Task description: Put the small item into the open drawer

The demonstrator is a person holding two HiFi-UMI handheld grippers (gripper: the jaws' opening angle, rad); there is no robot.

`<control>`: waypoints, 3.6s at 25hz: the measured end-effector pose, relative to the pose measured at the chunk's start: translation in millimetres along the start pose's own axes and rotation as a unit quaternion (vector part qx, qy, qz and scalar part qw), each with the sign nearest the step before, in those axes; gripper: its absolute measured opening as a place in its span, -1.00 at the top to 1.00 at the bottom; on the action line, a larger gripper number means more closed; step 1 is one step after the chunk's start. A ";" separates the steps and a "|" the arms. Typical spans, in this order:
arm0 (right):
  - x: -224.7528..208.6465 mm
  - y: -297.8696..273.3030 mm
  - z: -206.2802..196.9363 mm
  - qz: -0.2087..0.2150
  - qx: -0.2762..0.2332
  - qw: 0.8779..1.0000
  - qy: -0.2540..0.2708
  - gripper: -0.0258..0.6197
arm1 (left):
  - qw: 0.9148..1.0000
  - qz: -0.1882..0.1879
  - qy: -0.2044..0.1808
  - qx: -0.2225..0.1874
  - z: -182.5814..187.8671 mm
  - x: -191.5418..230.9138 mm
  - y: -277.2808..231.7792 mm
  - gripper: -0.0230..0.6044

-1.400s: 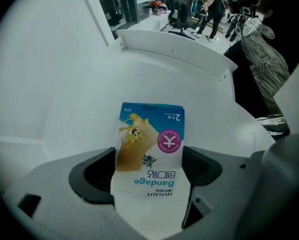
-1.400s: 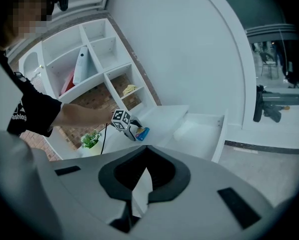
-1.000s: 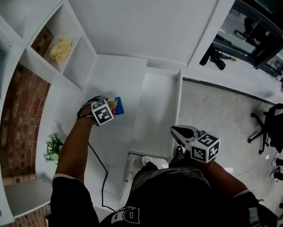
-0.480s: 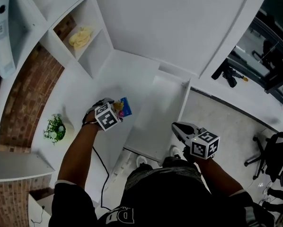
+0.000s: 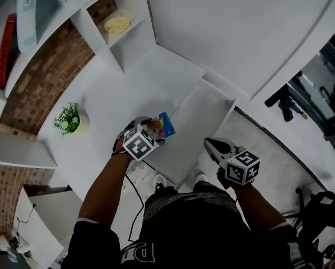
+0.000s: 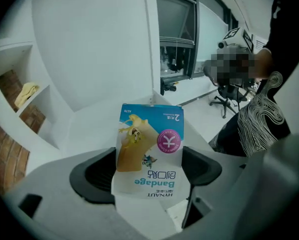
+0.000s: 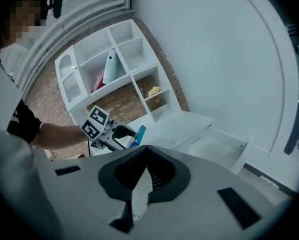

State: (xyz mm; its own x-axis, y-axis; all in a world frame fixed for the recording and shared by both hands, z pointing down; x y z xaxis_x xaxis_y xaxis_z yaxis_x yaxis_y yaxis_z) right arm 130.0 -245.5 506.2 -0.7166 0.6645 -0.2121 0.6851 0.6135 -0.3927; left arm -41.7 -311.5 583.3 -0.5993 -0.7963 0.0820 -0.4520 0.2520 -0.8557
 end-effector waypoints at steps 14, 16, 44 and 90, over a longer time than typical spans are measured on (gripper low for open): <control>1.9 14.9 -25.0 0.088 0.031 0.995 0.032 0.91 | 0.973 0.055 0.219 -0.051 -22.2 -54.9 -34.1 -0.36; 2.5 17.2 -28.5 0.097 0.035 0.994 0.035 0.91 | 0.966 0.053 0.248 -0.055 -24.4 -64.3 -44.2 -0.36; -48.7 48.7 -80.1 0.063 0.087 0.994 -0.005 0.91 | 0.947 0.043 0.309 0.075 -85.3 -55.3 -218.7 -0.36; -19.6 69.6 -44.0 0.087 0.020 0.996 0.030 0.91 | 0.936 0.069 0.334 -0.083 -17.9 -84.9 -81.7 0.56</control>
State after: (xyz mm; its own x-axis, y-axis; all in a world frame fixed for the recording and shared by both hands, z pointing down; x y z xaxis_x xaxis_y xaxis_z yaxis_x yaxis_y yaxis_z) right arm 197.4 -197.1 522.4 -0.5776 0.7844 -0.2260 0.7916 0.4706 -0.3898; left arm 34.2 -254.7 655.4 -0.9139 -0.2426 0.3255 -0.4034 0.4527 -0.7952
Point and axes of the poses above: the fingertips, and each gripper's own axes: y backward along the fingers, x to its left, z out of its top, the point moved 2 cm from there along y, backward along the fingers, and after that the axes turned 15 degrees about y, right-handed, at the moved point
